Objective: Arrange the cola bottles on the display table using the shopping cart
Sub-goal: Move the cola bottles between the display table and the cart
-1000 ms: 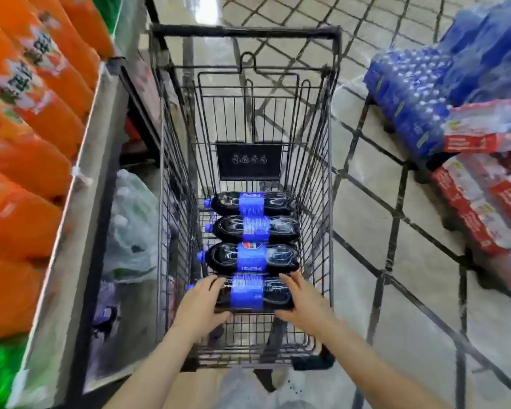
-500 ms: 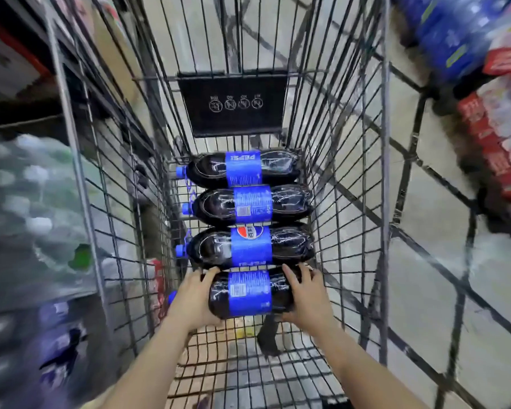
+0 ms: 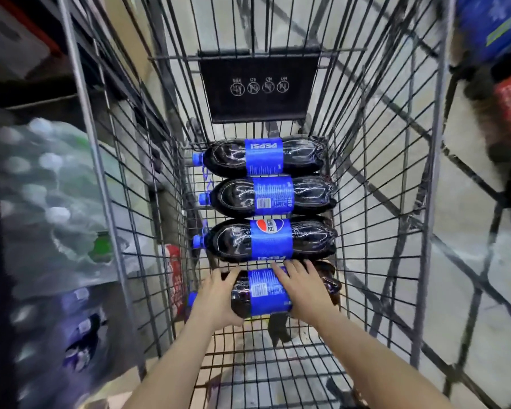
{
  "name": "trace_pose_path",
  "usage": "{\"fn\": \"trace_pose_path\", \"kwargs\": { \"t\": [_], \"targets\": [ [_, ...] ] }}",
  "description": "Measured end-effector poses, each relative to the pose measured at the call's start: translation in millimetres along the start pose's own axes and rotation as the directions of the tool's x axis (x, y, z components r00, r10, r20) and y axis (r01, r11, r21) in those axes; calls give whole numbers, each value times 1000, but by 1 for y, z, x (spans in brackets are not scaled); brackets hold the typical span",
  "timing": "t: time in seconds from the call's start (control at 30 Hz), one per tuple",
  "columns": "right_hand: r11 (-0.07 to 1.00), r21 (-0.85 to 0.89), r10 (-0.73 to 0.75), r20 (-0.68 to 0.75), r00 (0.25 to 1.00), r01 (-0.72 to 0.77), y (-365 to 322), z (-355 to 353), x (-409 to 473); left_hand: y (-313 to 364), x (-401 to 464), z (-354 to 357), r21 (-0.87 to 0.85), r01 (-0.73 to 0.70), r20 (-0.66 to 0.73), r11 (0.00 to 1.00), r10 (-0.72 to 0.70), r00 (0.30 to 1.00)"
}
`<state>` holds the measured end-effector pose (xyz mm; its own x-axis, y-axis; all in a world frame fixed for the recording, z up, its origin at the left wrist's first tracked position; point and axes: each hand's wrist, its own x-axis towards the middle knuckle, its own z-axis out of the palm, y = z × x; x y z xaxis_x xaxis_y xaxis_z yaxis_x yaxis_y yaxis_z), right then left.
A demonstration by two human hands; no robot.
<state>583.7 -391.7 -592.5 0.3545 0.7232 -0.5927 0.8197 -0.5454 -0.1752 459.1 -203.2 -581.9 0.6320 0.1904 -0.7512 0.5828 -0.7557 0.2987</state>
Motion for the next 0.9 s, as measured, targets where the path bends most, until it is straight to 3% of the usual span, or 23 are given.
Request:
{"fn": "trace_pose_path", "kwargs": {
  "t": [0.27, 0.5, 0.63, 0.9],
  "targets": [
    [999, 29, -22, -13, 1000, 22, 6, 2, 1, 2, -4, -3, 12, -13, -9, 1000, 14, 1000],
    [996, 90, 6, -162, 987, 8, 7, -10, -38, 28, -47, -20, 104, -66, -192, 992, 85, 978],
    [998, 69, 2, -244, 970, 15, 2, -40, -63, 37, -81, -35, 116, -118, -303, 986, 148, 941],
    [998, -17, -61, -427, 902, 60, -21, -98, -145, 61, -190, -67, 228, -140, -544, 964, 245, 802]
  ]
}}
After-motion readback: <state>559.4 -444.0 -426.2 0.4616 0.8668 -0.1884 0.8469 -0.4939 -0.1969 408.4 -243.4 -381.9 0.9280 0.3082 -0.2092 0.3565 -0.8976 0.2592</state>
